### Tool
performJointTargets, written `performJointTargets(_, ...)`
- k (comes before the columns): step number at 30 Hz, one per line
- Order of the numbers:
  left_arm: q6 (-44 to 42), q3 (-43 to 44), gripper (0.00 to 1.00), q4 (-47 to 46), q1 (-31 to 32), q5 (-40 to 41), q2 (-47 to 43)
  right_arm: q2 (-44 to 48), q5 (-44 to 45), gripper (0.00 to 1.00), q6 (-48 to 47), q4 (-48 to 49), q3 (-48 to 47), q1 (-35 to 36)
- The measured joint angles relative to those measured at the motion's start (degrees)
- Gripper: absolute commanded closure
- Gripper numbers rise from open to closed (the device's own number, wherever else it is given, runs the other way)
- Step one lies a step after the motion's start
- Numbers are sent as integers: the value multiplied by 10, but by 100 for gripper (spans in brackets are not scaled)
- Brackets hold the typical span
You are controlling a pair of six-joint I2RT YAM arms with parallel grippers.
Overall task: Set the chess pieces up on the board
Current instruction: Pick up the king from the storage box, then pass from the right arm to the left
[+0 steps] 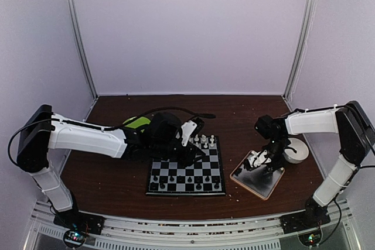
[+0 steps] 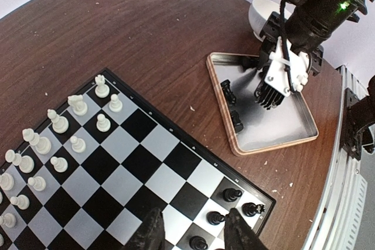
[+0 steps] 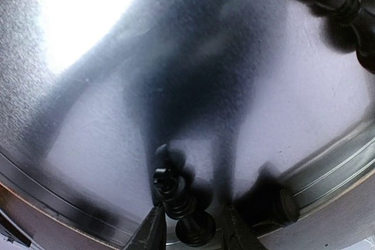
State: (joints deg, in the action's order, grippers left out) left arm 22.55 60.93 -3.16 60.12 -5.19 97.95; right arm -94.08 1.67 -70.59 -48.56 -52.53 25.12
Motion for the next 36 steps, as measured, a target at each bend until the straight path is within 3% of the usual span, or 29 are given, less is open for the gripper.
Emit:
performJointTargets(7,3,0,65,-3,0,-1,0,0,0,82,5,-6,0,-2)
performJointTargets(15,1,0,65,-1,0,-1,0,-5,-42,84,26,-46,-23,-6)
performJointTargets(26,-25,-33,65,-14,10,-8,-31,-12,-315,84,199,-156,-203,-7)
performJointTargets(31,-41,-33,66,-40,32,-17,-31,-23,-436,84,287,-162,-240,-7)
performJointTargets(36,-43,-24,63,-80,38,-28,-24,-24,-501,84,350,-150,-242,2)
